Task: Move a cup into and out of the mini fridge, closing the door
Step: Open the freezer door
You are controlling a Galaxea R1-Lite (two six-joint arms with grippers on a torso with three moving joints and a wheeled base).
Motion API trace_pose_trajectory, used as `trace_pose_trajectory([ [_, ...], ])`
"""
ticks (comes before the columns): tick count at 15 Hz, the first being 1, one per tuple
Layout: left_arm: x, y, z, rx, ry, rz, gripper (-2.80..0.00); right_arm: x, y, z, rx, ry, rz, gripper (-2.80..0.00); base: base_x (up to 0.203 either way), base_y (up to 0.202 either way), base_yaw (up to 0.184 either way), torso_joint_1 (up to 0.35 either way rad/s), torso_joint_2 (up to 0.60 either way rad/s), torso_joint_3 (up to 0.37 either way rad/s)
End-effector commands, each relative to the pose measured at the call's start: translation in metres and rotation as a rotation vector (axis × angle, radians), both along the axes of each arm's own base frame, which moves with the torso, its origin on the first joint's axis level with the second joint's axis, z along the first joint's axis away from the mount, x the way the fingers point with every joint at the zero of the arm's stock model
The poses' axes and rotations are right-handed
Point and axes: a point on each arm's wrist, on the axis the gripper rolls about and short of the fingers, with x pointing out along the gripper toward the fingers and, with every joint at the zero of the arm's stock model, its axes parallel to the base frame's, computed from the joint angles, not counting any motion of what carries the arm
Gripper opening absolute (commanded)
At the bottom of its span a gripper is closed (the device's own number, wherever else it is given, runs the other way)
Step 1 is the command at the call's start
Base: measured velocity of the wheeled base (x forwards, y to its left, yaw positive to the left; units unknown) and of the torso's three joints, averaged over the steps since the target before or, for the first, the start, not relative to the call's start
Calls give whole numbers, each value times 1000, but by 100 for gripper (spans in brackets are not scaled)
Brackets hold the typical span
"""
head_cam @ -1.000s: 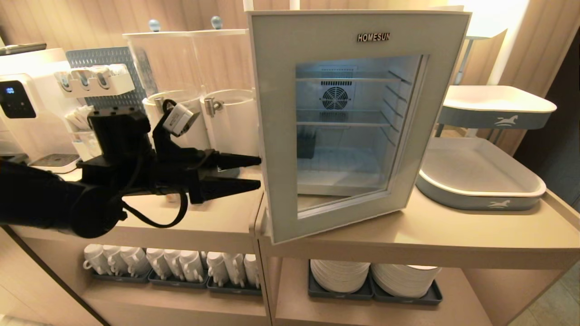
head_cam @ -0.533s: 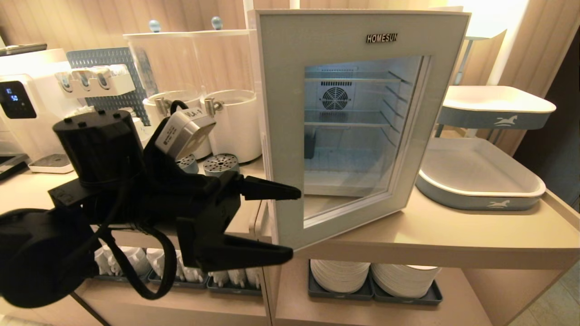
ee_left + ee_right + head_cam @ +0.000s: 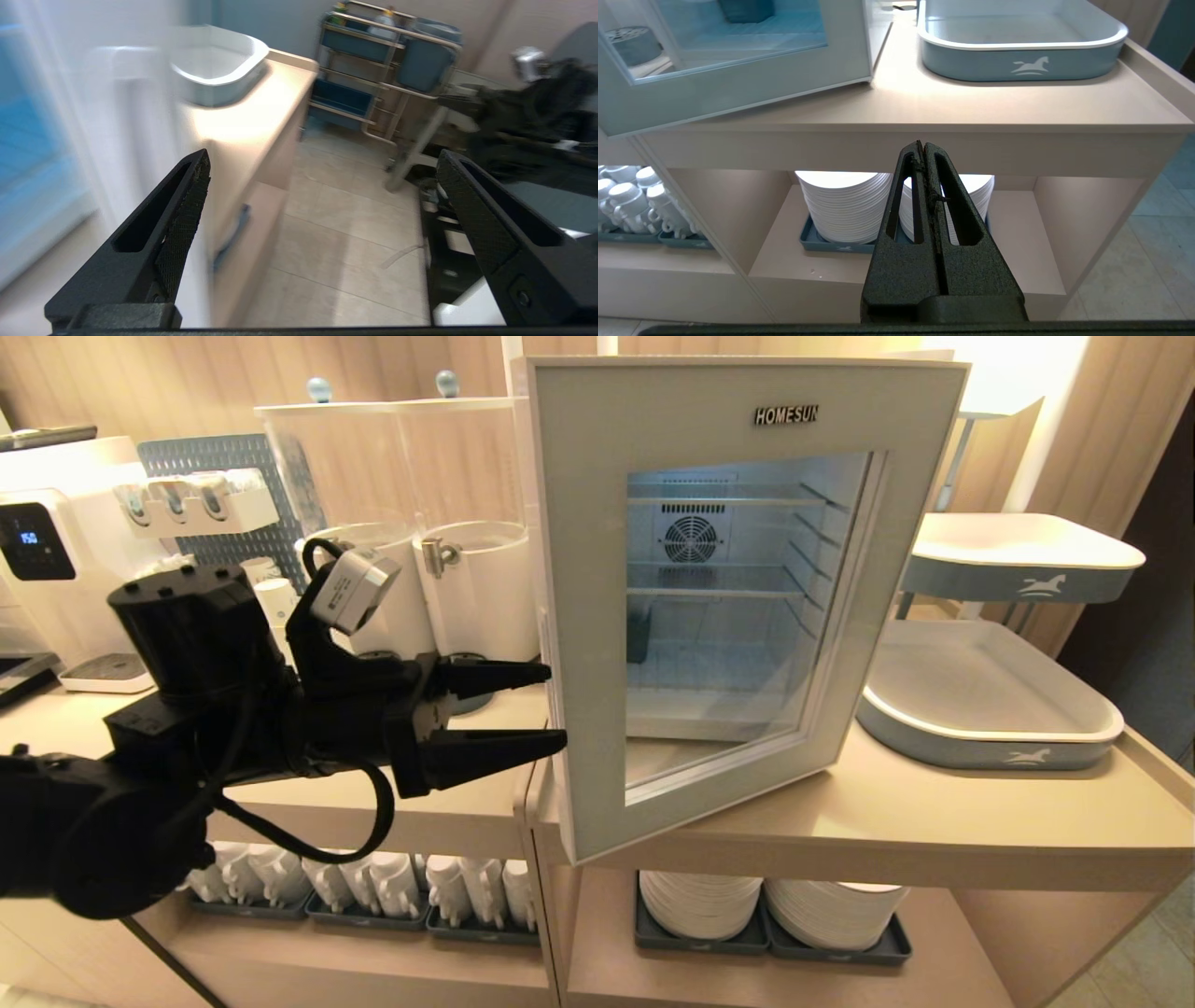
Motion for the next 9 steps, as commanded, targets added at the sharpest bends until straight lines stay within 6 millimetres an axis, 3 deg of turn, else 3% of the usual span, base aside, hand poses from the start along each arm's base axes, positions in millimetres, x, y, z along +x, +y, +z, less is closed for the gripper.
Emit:
trace_pose_trajectory([
  [1, 10, 2, -12, 10, 32, 12, 0, 0, 0, 0, 0, 2, 1, -280, 0, 0, 0, 0, 0, 0],
  [4, 8, 3, -12, 10, 34, 6, 0, 0, 0, 0, 0, 2, 1, -280, 0, 0, 0, 0, 0, 0],
  [9, 24, -4, -27, 24, 69, -6, 0, 0, 0, 0, 2, 2, 1, -280, 0, 0, 0, 0, 0, 0],
])
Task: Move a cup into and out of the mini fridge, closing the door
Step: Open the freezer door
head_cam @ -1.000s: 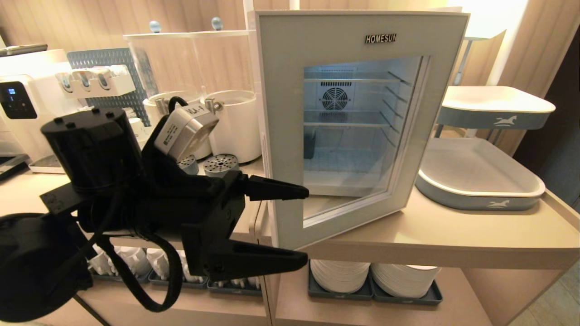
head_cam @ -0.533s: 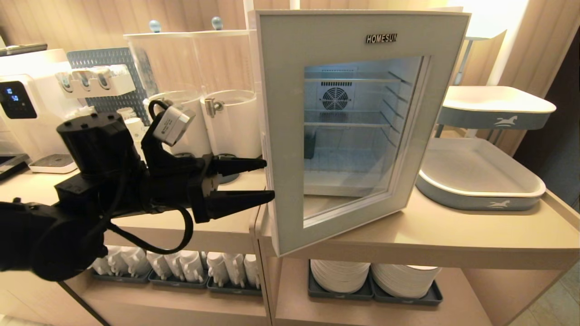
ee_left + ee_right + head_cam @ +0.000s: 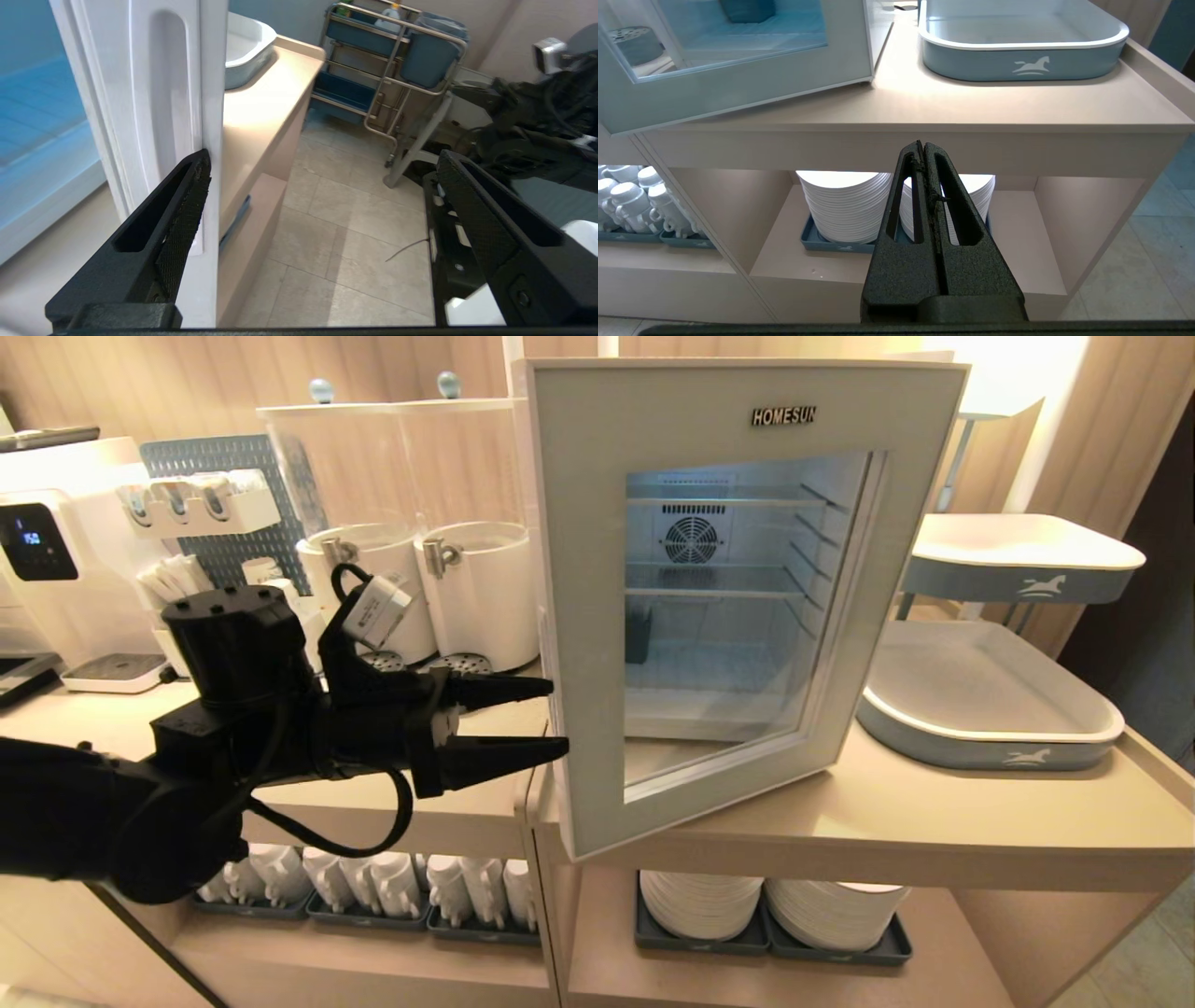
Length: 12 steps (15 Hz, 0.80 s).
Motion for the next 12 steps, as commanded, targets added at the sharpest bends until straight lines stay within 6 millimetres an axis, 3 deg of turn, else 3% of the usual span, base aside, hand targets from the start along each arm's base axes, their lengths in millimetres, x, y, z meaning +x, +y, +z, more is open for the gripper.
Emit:
trace_pose_trajectory([
  [1, 11, -5, -10, 7, 21, -10, 0, 0, 0, 0, 1, 2, 1, -280, 0, 0, 0, 0, 0, 0],
  [4, 8, -4, -10, -4, -11, -9, 0, 0, 0, 0, 0, 1, 1, -280, 0, 0, 0, 0, 0, 0],
  [10, -22, 8, -6, -8, -24, -36, 0, 0, 0, 0, -1, 2, 1, -280, 0, 0, 0, 0, 0, 0],
  [12, -18, 6, -7, -8, -26, -37, 0, 0, 0, 0, -1, 2, 1, -280, 0, 0, 0, 0, 0, 0],
])
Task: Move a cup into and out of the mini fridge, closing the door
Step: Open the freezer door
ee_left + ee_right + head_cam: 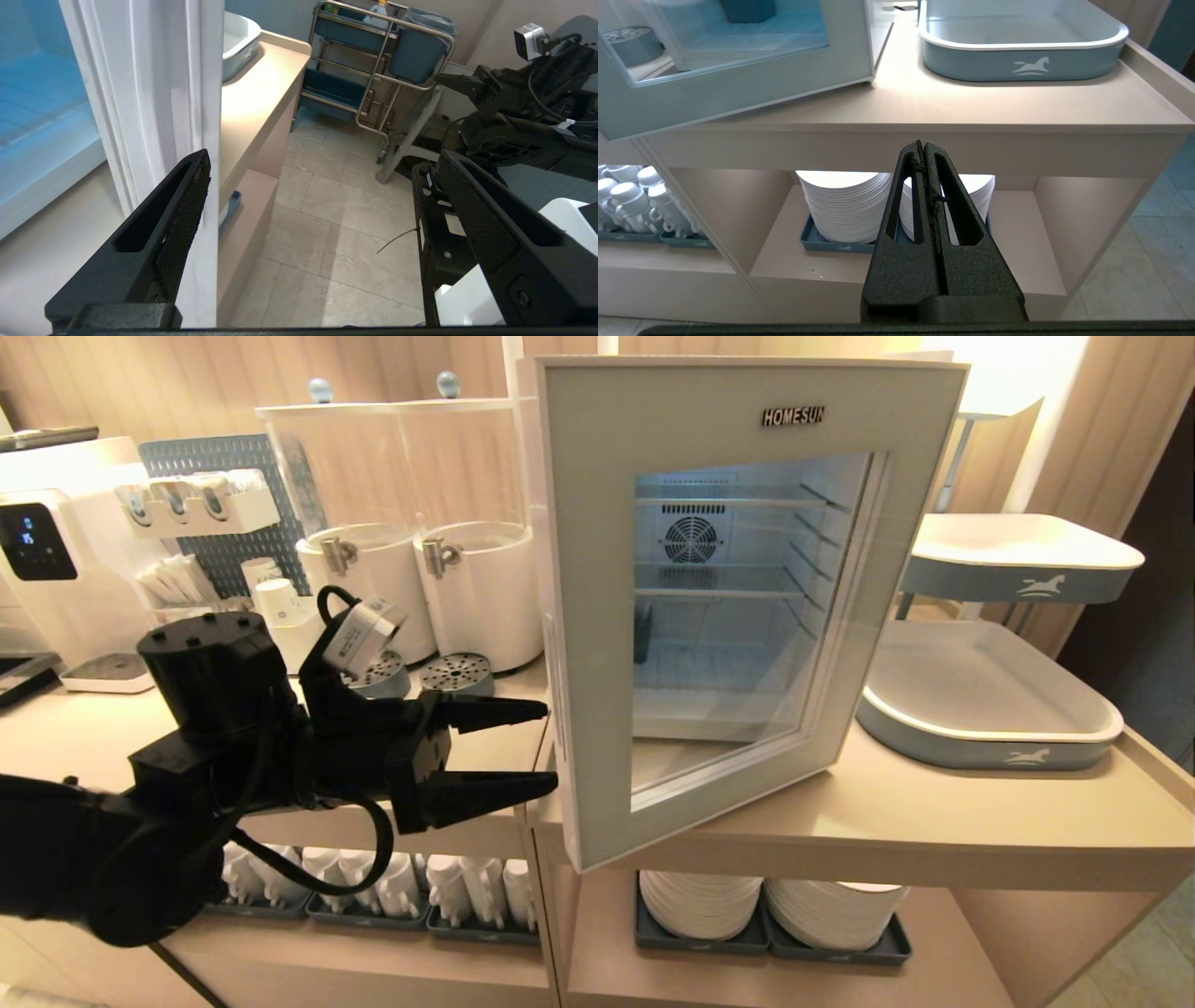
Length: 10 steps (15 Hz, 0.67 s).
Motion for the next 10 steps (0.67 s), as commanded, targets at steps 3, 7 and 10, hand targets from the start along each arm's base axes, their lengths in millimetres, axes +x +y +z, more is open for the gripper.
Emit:
trace_pose_trajectory([
  [3, -2, 1, 4, -6, -19, -5, 0, 0, 0, 0, 0, 2, 1, -280, 0, 0, 0, 0, 0, 0],
  [7, 14, -5, -1, -1, -27, -5, 0, 0, 0, 0, 1, 1, 1, -280, 0, 0, 0, 0, 0, 0],
  [10, 25, -8, -8, 5, -16, -2, 0, 0, 0, 0, 1, 2, 1, -280, 0, 0, 0, 0, 0, 0],
])
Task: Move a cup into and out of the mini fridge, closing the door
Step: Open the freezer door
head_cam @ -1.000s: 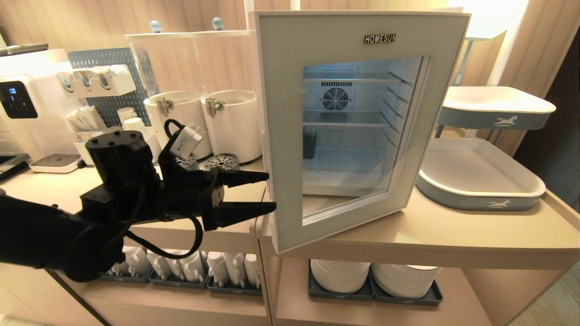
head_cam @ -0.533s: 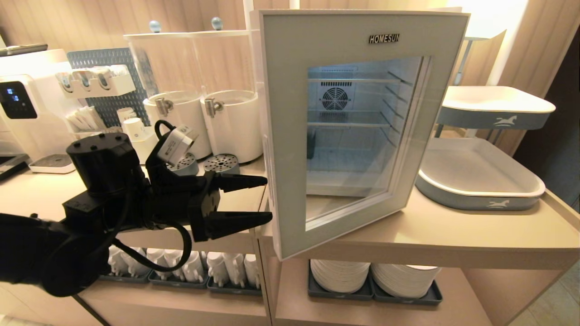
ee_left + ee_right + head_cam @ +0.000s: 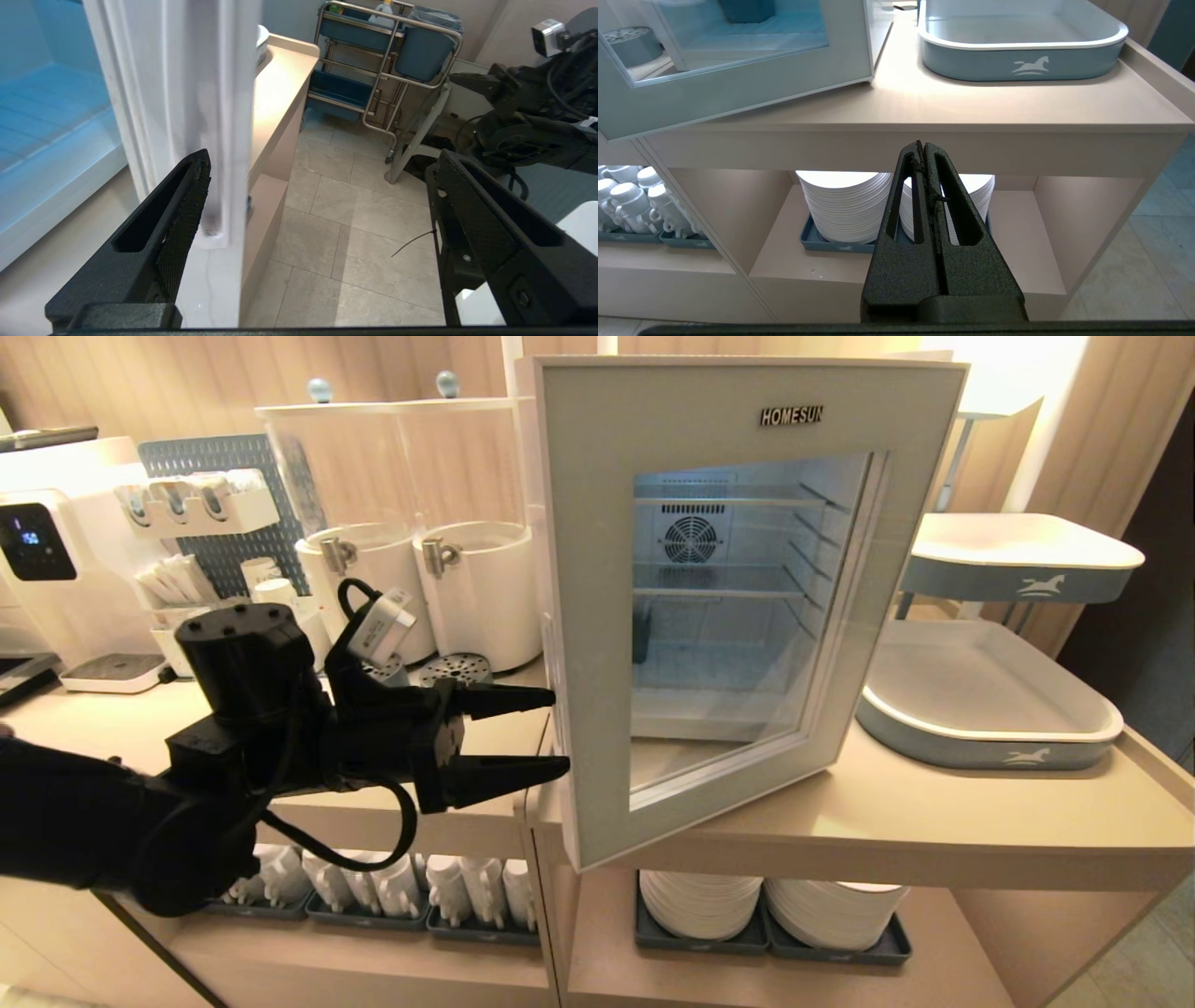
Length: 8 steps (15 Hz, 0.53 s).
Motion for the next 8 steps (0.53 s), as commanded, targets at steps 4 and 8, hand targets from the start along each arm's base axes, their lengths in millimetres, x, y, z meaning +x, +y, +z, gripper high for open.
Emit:
trace_pose_trajectory([
  [4, 15, -5, -11, 7, 22, -3, 0, 0, 0, 0, 0, 1, 1, -280, 0, 0, 0, 0, 0, 0],
  [8, 19, -17, -7, -2, 8, -36, 0, 0, 0, 0, 0, 1, 2, -280, 0, 0, 0, 0, 0, 0],
])
